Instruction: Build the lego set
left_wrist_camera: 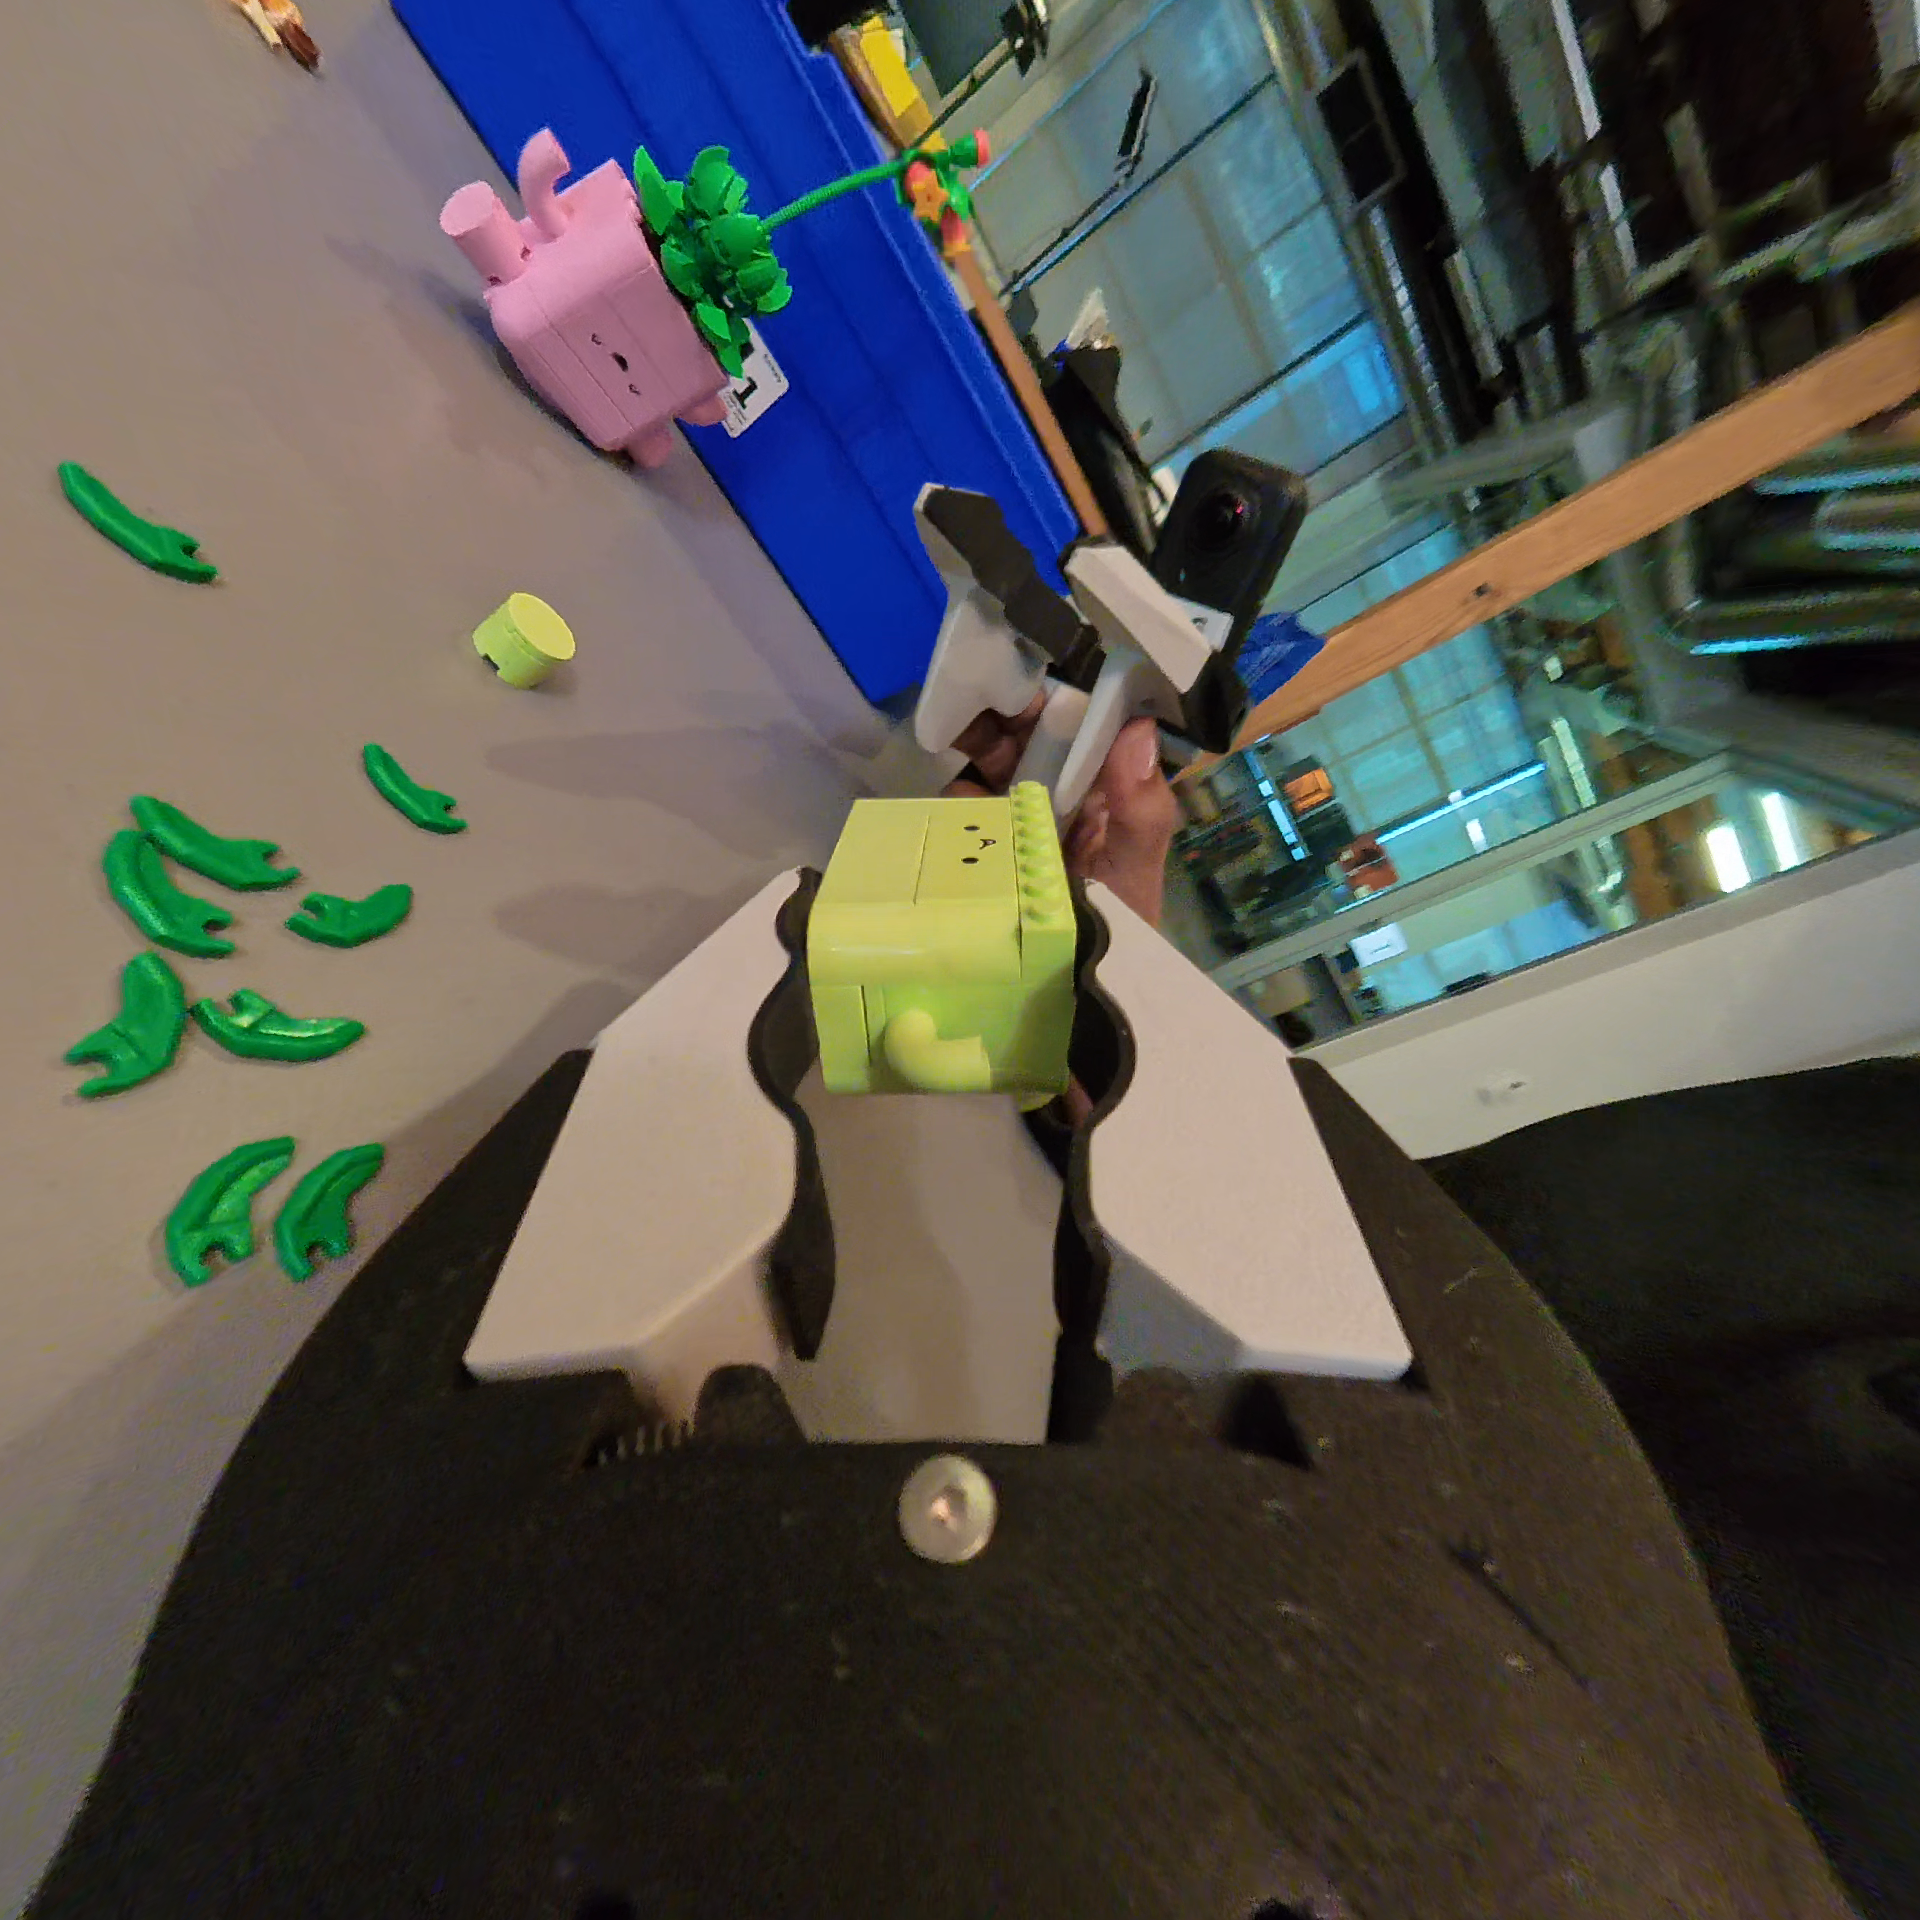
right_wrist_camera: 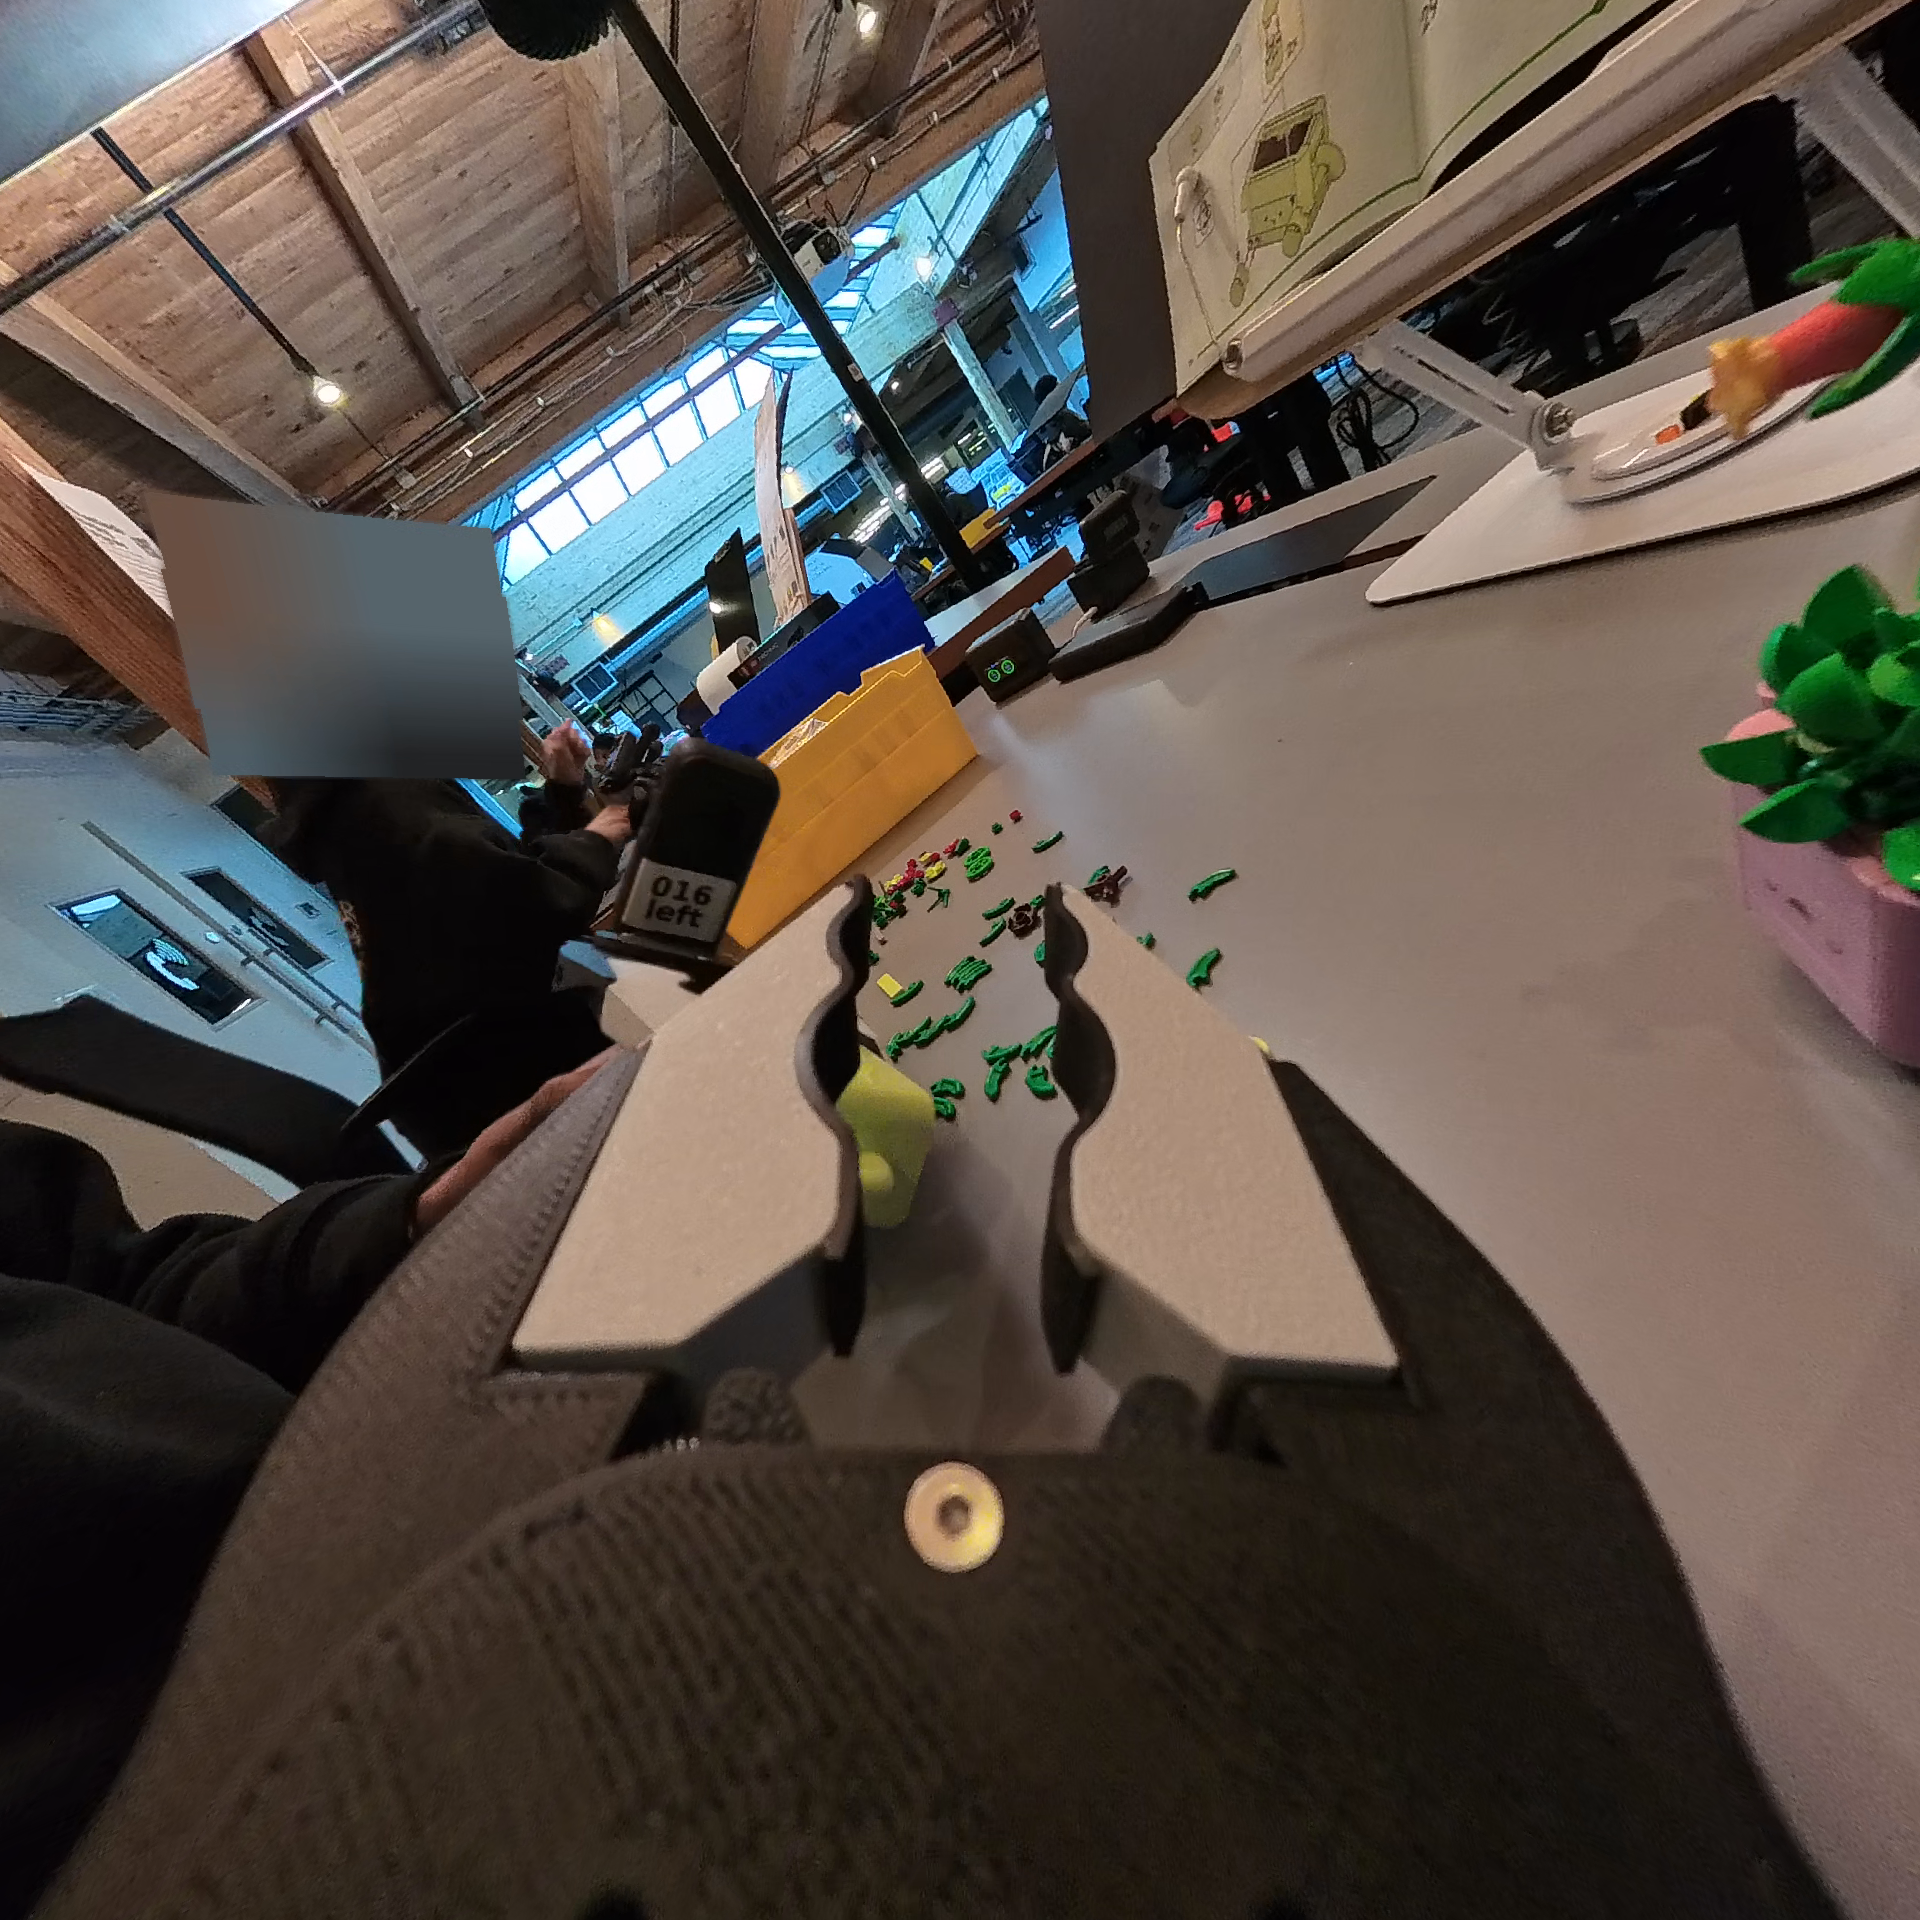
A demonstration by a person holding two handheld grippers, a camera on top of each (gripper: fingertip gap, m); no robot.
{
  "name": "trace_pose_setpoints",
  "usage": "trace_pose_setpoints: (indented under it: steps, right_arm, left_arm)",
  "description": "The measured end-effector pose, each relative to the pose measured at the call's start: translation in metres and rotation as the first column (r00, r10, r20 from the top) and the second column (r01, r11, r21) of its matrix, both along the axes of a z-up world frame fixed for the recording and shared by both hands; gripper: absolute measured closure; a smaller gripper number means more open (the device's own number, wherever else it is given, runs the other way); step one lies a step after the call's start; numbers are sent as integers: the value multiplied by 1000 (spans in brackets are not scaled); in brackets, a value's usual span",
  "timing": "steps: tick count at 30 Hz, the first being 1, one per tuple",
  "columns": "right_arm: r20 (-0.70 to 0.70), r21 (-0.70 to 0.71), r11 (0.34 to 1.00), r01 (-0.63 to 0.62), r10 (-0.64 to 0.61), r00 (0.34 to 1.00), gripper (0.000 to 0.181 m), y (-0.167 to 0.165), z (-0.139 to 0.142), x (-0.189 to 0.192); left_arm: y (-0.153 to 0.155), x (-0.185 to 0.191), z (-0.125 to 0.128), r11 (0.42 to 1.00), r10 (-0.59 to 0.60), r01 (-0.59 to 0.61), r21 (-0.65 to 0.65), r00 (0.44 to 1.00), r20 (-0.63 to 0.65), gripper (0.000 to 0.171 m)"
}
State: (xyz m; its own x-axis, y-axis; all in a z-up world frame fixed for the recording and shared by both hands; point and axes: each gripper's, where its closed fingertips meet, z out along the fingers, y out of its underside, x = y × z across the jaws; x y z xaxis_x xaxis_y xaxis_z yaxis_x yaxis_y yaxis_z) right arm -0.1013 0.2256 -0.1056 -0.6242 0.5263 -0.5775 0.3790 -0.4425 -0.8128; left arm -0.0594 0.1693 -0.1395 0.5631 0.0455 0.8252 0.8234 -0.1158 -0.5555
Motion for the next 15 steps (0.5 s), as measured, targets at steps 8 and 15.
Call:
trace_pose_setpoints:
  steps: [8, 15]
  right_arm:
    - [-60, 18, 1000, -24, 25, 998, 150, -4, 8, 6]
    - [-194, 202, 977, -69, 109, 975, 160, -16, 12, 23]
  left_arm:
    - [0, -1, -5, 972, -4, -119, -203, 854, -521, 127]
    - [-4, -4, -20, 877, -164, -307, -370, 532, -831, 127]
